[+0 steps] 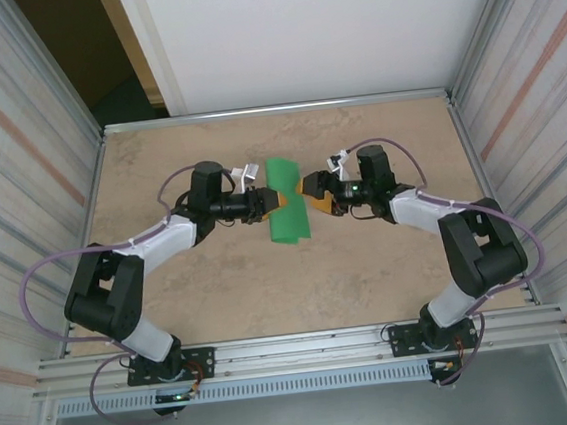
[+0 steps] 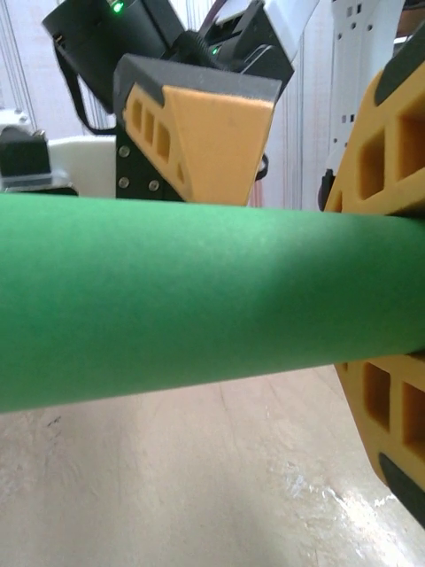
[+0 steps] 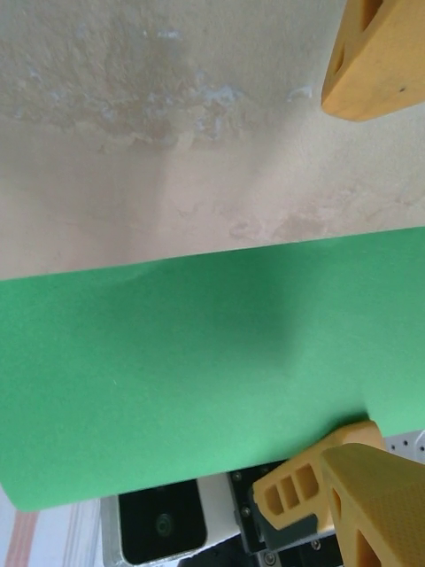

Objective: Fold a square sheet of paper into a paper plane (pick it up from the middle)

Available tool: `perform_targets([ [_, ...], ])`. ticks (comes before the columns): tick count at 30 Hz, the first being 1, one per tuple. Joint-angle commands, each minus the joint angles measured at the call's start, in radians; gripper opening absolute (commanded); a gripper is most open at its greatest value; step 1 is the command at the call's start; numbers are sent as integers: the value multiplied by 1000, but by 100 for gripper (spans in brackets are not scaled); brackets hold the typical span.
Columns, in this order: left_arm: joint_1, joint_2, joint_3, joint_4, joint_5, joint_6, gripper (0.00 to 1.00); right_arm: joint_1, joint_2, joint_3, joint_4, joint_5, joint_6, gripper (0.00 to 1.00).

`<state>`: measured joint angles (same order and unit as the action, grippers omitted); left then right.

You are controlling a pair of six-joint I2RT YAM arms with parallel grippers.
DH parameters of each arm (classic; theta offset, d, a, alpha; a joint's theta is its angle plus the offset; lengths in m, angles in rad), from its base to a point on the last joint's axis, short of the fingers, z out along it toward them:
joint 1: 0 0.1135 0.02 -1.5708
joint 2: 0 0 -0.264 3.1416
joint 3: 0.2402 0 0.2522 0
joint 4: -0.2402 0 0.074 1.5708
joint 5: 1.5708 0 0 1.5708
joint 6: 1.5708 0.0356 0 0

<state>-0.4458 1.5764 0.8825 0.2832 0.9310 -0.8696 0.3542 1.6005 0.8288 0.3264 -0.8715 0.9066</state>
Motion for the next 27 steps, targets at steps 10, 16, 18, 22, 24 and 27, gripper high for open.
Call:
perform_targets([
  [10,19,31,23,-33,46,5,30,28,38,51,122,-137,71,79],
  [16,35,36,10,-63,42,31,29,7,17,36,103,-137,61,60],
  [18,36,42,9,-68,43,34,29,5,19,38,99,-138,59,53],
  [22,36,51,13,-85,37,48,29,5,27,51,55,-128,41,38],
  [24,36,57,12,-94,34,54,29,5,28,58,24,-116,26,29],
  [27,38,62,9,-100,28,60,29,5,27,67,-21,-98,8,22],
])
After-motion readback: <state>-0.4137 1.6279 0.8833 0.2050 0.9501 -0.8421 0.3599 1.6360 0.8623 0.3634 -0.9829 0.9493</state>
